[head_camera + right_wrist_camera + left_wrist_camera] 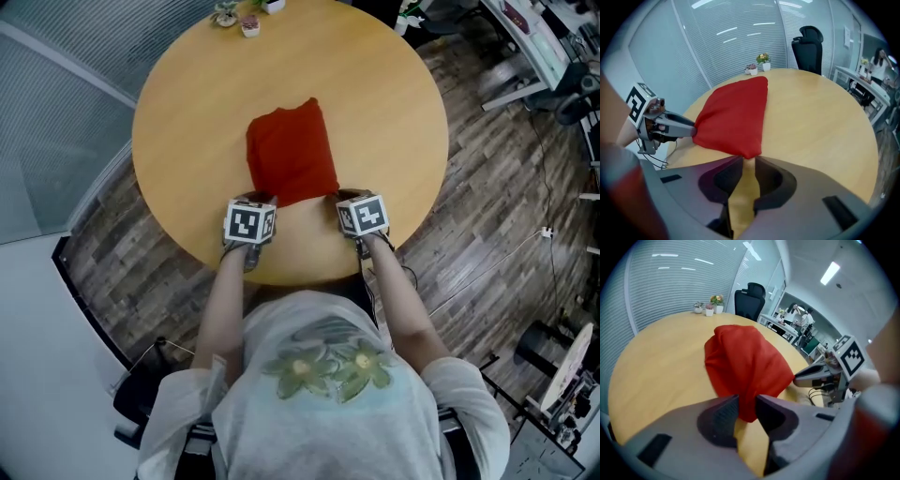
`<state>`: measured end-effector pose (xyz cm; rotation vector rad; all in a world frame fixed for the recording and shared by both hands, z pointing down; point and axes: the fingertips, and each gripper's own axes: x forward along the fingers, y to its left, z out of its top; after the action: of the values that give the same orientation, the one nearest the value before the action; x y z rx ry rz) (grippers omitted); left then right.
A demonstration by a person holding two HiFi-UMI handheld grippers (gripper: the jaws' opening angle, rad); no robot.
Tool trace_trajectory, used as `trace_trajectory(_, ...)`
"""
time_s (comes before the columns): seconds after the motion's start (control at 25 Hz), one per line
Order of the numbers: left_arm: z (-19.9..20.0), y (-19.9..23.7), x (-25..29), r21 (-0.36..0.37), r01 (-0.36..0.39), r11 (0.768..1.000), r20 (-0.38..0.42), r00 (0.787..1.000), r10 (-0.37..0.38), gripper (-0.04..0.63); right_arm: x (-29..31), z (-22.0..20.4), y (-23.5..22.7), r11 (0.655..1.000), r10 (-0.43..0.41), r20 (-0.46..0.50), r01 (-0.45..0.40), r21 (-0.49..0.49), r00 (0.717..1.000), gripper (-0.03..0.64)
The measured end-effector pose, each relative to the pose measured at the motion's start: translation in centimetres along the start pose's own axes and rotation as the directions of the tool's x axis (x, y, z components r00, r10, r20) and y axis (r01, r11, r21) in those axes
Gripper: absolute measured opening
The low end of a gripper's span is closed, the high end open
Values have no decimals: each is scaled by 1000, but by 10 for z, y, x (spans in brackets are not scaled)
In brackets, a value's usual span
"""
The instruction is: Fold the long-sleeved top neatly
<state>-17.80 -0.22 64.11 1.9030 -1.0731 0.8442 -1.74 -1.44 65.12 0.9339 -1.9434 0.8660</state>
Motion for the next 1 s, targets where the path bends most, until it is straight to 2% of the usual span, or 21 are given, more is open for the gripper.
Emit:
trace_trajectory(0.08, 9, 2, -15, -58, 31, 998, 44, 999, -29, 108, -11, 6, 2, 998, 29, 38, -31, 50, 999, 132)
trace_trajectory(0.24, 45, 25, -36, -134, 18, 991, 158, 987, 4, 123, -30, 31, 1, 994, 39, 156, -54, 92, 987, 133)
trace_trajectory(0.36, 77, 43, -30, -185, 21, 983, 199, 980, 17, 123, -30, 51, 4, 993, 52, 197, -71, 93, 979, 133)
trace_trajectory(0.4, 85, 46, -25, -226, 50, 973, 211, 977, -1, 123, -29, 57, 6, 994, 56, 199, -73, 83, 978, 133)
trace_trajectory(0.48, 100, 50, -16, -324, 124, 938, 237, 970, -46, 123, -24, 65, 12, 995, 63, 193, -76, 60, 979, 133)
trace_trajectory(0.52, 104, 51, -11, -354, 144, 924, 239, 969, -59, 121, -20, 68, 15, 996, 67, 187, -78, 51, 980, 133)
trace_trajectory(0.56, 107, 51, -8, -361, 145, 921, 232, 971, -62, 121, -17, 69, 17, 996, 71, 179, -80, 43, 981, 133)
trace_trajectory(0.6, 109, 52, -6, -347, 134, 928, 222, 973, -57, 89, -15, 70, 19, 996, 75, 173, -83, 38, 982, 133)
trace_trajectory(0.64, 111, 52, -7, -320, 119, 940, 215, 975, -50, 27, -13, 70, 21, 996, 79, 169, -86, 36, 982, 133)
trace_trajectory(0.72, 117, 53, -13, -267, 106, 958, 218, 975, -48, 21, -12, 70, 25, 995, 87, 170, -94, 35, 982, 133)
trace_trajectory(0.8, 120, 58, -16, -243, 94, 965, 207, 977, -43, 21, -11, 68, 26, 994, 93, 168, -100, 33, 981, 133)
trace_trajectory(0.88, 111, 66, -10, -210, 40, 977, 149, 989, -8, 21, -6, 64, 28, 994, 97, 150, -102, 26, 984, 133)
trace_trajectory(1.0, 91, 76, 9, -109, -74, 991, 47, 996, 80, 22, 6, 58, 30, 994, 103, 121, -105, 8, 987, 133)
